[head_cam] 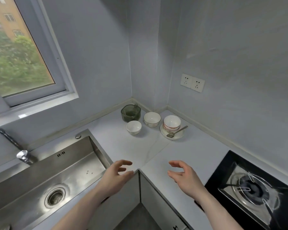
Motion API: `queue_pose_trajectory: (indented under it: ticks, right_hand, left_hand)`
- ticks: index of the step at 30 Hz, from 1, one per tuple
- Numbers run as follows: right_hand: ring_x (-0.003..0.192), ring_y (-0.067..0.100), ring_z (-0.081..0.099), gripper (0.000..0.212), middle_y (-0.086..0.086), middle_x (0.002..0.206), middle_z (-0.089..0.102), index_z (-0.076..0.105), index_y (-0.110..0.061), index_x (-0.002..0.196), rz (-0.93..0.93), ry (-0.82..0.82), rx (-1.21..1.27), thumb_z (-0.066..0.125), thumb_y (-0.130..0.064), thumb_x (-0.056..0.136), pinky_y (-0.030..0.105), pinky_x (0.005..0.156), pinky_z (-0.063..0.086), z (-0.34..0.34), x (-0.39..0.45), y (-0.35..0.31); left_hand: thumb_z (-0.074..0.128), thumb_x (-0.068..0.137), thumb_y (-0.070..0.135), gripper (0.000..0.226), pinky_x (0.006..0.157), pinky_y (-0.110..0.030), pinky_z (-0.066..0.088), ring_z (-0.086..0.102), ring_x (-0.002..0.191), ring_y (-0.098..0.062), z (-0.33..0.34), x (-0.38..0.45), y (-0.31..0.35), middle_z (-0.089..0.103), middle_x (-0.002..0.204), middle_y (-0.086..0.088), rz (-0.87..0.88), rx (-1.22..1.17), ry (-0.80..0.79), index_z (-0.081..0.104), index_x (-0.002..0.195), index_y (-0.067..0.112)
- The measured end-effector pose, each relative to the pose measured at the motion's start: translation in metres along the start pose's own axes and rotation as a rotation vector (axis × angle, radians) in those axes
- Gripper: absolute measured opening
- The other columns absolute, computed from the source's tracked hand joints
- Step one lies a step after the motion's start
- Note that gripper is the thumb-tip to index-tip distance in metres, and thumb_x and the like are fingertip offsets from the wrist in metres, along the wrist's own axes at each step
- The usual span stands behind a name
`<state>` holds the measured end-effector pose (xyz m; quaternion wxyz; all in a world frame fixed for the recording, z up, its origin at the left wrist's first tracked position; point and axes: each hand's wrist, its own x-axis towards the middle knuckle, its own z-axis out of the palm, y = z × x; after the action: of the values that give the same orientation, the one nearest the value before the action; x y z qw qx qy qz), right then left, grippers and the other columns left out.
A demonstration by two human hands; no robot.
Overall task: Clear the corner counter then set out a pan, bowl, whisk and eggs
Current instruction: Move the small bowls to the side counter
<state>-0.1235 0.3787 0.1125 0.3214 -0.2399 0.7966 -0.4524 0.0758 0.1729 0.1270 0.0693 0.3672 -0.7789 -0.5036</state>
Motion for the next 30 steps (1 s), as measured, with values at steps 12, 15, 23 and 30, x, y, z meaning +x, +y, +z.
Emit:
queue_pose_trajectory:
  ticks: [12,15,23,30]
  right_hand:
    - [0.107,0.008,0.065,0.035,-0.02,0.121,0.06,0.063,-0.036,0.121,0.118,-0.012,-0.014,0.072,-0.035,0.088,0.039,0.101,0.053,-0.013,0.136,-0.012]
    - [0.105,0.008,0.066,0.034,-0.019,0.12,0.062,0.064,-0.034,0.12,0.138,0.007,-0.005,0.073,-0.034,0.087,0.039,0.1,0.054,-0.012,0.164,-0.017]
    - [0.088,0.014,0.072,0.053,-0.009,0.12,0.061,0.051,-0.033,0.136,0.265,0.022,0.041,0.07,-0.028,0.087,0.032,0.083,0.057,0.025,0.259,-0.04]
    - [0.113,0.022,0.065,0.082,0.003,0.139,0.056,0.021,-0.035,0.157,0.332,-0.066,-0.216,0.064,-0.031,0.088,0.031,0.094,0.052,0.06,0.356,-0.07]
  left_hand:
    - [0.071,0.092,0.03,0.029,0.07,-0.019,0.048,0.064,0.088,0.001,-0.032,0.157,-0.016,0.066,0.122,0.009,-0.192,-0.025,-0.027,0.065,0.12,0.031]
    - [0.072,0.09,0.031,0.036,0.082,-0.028,0.052,0.061,0.084,-0.013,-0.036,0.208,-0.024,0.06,0.133,0.004,-0.225,0.03,-0.044,0.064,0.125,0.029]
    - [0.066,0.09,0.025,0.064,0.088,-0.032,0.052,0.06,0.111,-0.026,-0.034,0.335,-0.043,0.039,0.15,-0.011,-0.252,0.229,-0.153,0.043,0.149,0.024]
    - [0.058,0.089,0.027,0.069,0.11,-0.034,0.043,0.052,0.135,-0.03,-0.032,0.388,-0.076,0.02,0.163,-0.012,-0.135,0.562,-0.342,0.033,0.154,0.028]
